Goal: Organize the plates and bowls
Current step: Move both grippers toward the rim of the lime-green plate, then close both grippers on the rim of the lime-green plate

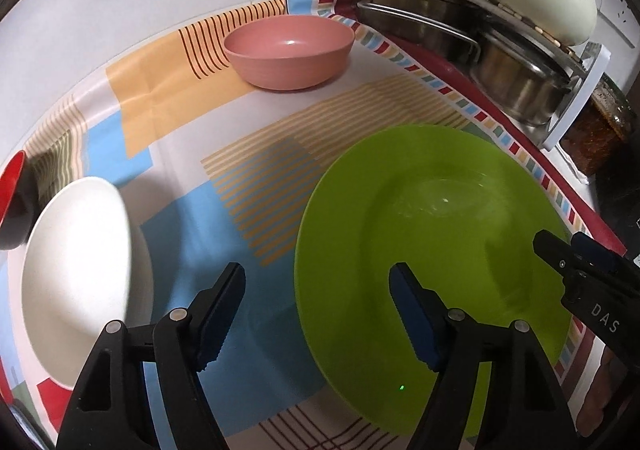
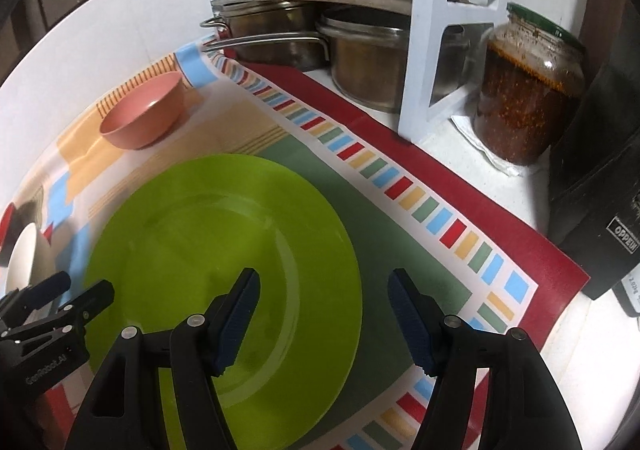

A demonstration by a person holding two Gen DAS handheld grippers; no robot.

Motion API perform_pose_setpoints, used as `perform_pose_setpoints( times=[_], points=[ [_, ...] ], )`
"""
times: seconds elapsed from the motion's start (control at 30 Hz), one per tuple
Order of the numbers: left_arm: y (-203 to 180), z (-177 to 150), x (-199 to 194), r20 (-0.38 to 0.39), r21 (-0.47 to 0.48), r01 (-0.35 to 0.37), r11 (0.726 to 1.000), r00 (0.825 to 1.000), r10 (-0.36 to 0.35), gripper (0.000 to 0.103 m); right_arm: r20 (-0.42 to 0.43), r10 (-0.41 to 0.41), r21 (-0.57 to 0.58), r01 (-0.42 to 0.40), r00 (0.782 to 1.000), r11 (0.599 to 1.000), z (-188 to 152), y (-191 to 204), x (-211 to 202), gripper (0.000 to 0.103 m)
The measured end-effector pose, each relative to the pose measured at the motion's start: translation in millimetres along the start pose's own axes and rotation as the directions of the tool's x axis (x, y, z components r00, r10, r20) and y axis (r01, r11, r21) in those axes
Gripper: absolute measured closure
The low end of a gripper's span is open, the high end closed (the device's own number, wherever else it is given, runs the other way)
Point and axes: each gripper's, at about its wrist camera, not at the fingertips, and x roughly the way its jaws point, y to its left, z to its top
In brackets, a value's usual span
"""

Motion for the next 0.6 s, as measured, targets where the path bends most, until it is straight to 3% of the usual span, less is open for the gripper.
perform_pose_setpoints(
  times=[0.27,0.33,0.47,0.6],
  points=[
    [-1.0,2.0,10.6,-0.019,0.002,0.012,1.000,1.000,-0.012,0.035,-0.015,-0.015,0.015,0.016,1.000,1.000,0.8,-3.5,10.5,0.037],
    [-1.7,3.2,11.5,-0.015,0.006,0.014,1.000,1.000,-0.014,0.037,-0.022,-0.014,0.019,0.014,1.000,1.000,1.0,-4.4,13.4,0.043],
    [-1.5,4.3,11.8,-0.016,0.003,0.044,0.999,0.999,-0.044,0.047,-0.030,0.004,0.033,-0.003,1.000,0.999,1.7,-6.2,17.0,0.045],
    [-2.8,6.2,12.2,-0.010,0.008,0.069,0.998,0.998,-0.069,0.056,-0.030,0.026,0.027,-0.025,0.999,0.999,3.9,-4.5,19.0,0.056]
  ],
)
